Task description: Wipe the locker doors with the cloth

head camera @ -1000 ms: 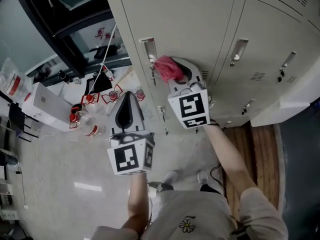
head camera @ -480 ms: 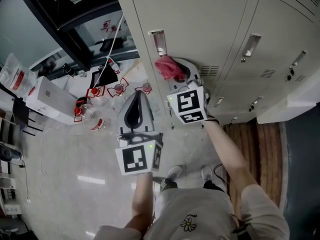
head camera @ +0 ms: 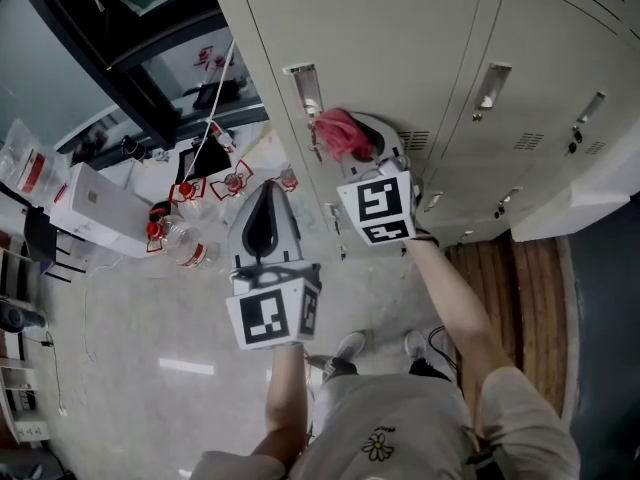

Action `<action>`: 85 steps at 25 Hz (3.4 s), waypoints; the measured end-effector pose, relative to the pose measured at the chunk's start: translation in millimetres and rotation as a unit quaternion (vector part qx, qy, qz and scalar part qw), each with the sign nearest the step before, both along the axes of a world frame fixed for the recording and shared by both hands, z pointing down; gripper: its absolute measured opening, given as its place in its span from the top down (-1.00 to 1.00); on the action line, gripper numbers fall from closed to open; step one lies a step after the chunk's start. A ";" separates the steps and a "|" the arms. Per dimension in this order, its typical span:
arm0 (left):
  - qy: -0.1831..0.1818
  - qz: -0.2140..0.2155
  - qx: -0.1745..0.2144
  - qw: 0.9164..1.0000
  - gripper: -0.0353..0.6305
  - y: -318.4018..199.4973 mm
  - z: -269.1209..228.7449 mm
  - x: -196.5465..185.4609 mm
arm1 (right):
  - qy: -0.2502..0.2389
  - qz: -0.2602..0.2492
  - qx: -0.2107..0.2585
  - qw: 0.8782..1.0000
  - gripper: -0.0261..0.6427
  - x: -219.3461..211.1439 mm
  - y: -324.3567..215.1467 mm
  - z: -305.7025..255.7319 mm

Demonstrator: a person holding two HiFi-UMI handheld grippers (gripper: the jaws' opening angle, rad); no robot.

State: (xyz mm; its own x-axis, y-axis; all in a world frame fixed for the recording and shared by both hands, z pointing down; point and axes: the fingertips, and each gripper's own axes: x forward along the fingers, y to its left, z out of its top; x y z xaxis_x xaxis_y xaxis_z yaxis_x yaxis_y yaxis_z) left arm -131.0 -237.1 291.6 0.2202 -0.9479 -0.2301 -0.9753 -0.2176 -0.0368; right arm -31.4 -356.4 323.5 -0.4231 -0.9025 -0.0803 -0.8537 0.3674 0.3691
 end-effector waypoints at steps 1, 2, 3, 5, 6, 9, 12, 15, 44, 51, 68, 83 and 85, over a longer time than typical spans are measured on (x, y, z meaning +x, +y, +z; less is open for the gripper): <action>0.000 0.001 0.000 1.000 0.84 -1.0 -0.2 1.2 | -0.001 0.007 0.002 1.000 0.83 7.9 0.2 -1.4; 0.001 0.003 -0.002 1.000 0.84 -2.0 0.3 2.8 | -0.001 0.014 0.005 1.000 0.83 16.7 0.4 -2.6; 0.003 0.004 -0.005 1.000 0.84 -2.9 1.0 4.6 | -0.001 0.022 0.007 1.000 0.83 26.1 0.8 -3.5; 0.006 0.007 -0.007 1.000 0.84 -4.6 1.1 9.1 | 0.002 0.039 0.012 0.999 0.83 46.3 1.6 -4.8; 0.006 0.009 -0.007 1.000 0.84 -5.4 0.5 11.5 | 0.003 0.048 0.013 0.999 0.83 57.2 1.9 -5.0; 0.006 0.013 -0.006 1.000 0.84 -8.0 -0.1 20.7 | 0.002 0.081 0.013 0.997 0.83 94.0 2.3 -3.1; 0.003 0.025 -0.008 1.000 0.84 -9.2 3.7 35.2 | -0.008 0.116 0.009 0.993 0.83 134.3 2.3 -1.5; -0.002 0.035 -0.014 0.999 0.84 -8.9 7.9 49.4 | -0.008 0.140 0.008 0.990 0.83 164.8 3.7 0.4; -0.013 -0.014 -0.044 0.999 0.84 9.5 29.0 -0.6 | -0.013 -0.042 0.001 0.999 0.83 -56.1 43.1 32.1; -0.011 -0.046 -0.067 0.997 0.84 10.0 45.4 -35.5 | -0.022 -0.020 -0.008 1.000 0.83 -81.1 16.0 38.8; -0.016 -0.030 -0.064 0.997 0.84 -1.3 47.3 -33.2 | -0.024 0.021 -0.027 0.999 0.83 -67.6 -3.9 55.9; 0.001 0.020 -0.063 0.998 0.84 -17.9 49.6 35.3 | -0.011 0.130 -0.025 0.991 0.83 85.3 -2.2 66.9; 0.001 0.030 -0.062 0.998 0.84 -18.6 49.6 49.6 | -0.014 0.147 -0.026 0.989 0.83 111.7 -2.2 66.9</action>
